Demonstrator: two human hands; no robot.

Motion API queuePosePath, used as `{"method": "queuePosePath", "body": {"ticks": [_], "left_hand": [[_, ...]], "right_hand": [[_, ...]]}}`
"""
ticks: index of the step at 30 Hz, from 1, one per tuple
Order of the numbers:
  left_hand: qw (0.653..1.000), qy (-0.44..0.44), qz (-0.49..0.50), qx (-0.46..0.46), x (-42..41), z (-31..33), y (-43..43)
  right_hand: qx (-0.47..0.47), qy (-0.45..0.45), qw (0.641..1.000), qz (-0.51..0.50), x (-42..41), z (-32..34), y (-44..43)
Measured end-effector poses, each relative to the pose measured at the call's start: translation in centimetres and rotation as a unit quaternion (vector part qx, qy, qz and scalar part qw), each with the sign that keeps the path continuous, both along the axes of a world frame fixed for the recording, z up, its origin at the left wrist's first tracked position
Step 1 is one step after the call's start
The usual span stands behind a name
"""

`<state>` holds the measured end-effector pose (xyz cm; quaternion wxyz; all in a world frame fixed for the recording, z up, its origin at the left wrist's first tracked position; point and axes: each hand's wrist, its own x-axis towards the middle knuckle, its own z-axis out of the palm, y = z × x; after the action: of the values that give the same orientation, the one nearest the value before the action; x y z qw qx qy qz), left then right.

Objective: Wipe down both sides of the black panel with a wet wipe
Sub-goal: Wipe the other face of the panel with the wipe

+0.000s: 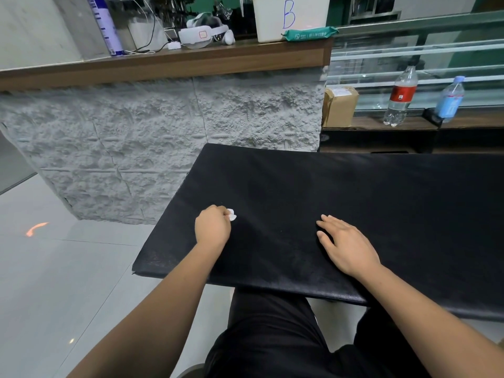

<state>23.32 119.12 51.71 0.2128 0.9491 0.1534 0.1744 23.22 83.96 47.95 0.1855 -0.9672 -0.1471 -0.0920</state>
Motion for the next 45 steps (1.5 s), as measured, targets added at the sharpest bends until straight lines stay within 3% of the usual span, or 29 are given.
{"method": "queuePosePath", "body": {"ticks": [7, 14, 22, 31, 37, 45], "left_hand": [[0.996, 0.001, -0.085, 0.022, 0.4, -0.7, -3.8], [0.988, 0.028, -0.151, 0.025, 0.9, -0.5, -1.9], [0.992, 0.035, -0.119, 0.014, 2.2, 0.1, 2.6], [0.999, 0.025, -0.024, 0.009, 3.4, 0.4, 6.5], [0.998, 0.001, 0.053, -0.028, 4.1, -0.1, 4.7], [0.999, 0.013, -0.008, -0.03, 5.6, -0.4, 0.5]], "right_hand": [[-0.006, 0.001, 1.0, 0.0, -0.3, 0.4, 0.1], [-0.045, 0.012, 0.999, 0.001, 0.1, 1.4, 0.5], [-0.14, -0.006, 0.99, -0.009, 3.5, 4.7, 2.5], [-0.076, 0.023, 0.996, 0.037, 8.8, 4.3, 4.6], [-0.04, 0.041, 0.998, 0.027, 11.2, 3.0, 5.0], [-0.034, 0.051, 0.998, 0.024, 11.2, 1.3, 5.0]]}}
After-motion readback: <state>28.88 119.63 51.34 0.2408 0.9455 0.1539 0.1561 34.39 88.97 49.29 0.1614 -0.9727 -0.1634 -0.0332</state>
